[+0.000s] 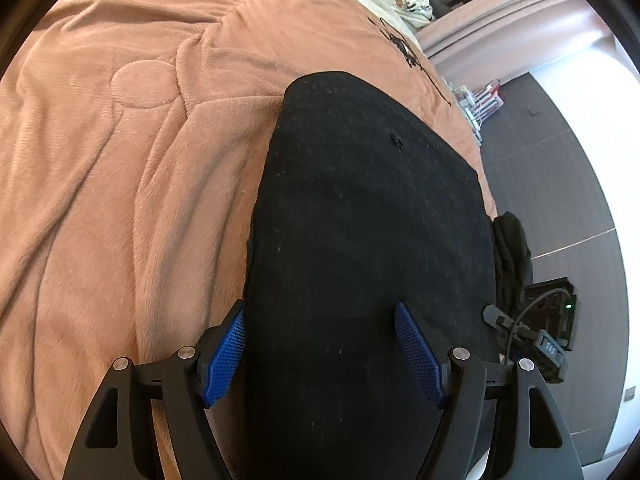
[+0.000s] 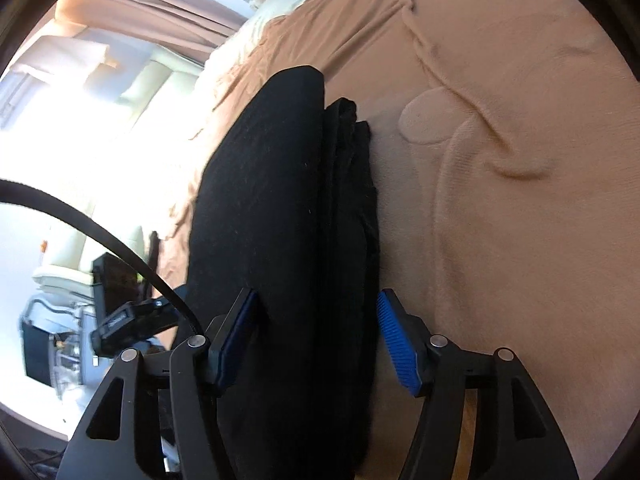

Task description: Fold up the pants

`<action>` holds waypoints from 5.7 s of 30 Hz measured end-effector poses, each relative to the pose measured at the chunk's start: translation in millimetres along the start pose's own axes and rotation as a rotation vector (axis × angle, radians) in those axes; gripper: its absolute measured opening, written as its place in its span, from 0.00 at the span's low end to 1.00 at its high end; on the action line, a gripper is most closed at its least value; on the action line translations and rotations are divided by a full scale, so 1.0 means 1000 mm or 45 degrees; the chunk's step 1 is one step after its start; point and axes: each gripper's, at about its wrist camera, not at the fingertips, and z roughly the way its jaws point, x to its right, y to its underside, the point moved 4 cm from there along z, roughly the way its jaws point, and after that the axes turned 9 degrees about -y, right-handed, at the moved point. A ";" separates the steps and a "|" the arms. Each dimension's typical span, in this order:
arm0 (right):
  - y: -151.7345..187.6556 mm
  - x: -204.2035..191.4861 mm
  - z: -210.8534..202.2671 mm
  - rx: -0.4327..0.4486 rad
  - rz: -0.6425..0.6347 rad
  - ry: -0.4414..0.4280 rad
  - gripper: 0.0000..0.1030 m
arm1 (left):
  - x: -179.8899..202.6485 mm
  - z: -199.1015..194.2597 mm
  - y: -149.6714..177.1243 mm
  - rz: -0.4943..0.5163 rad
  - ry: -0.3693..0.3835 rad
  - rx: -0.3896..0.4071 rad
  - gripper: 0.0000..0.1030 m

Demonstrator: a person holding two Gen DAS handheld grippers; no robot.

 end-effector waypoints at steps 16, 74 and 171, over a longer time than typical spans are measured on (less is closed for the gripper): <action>0.003 0.015 0.005 -0.020 -0.039 -0.123 0.35 | 0.011 -0.037 -0.005 0.068 0.035 0.030 0.47; 0.021 -0.109 -0.080 0.098 -0.385 0.079 0.27 | 0.108 -0.160 0.039 0.291 0.317 0.217 0.36; 0.107 -0.084 -0.320 0.474 -0.265 0.911 0.62 | 0.451 0.123 -0.014 0.900 0.319 -0.015 0.40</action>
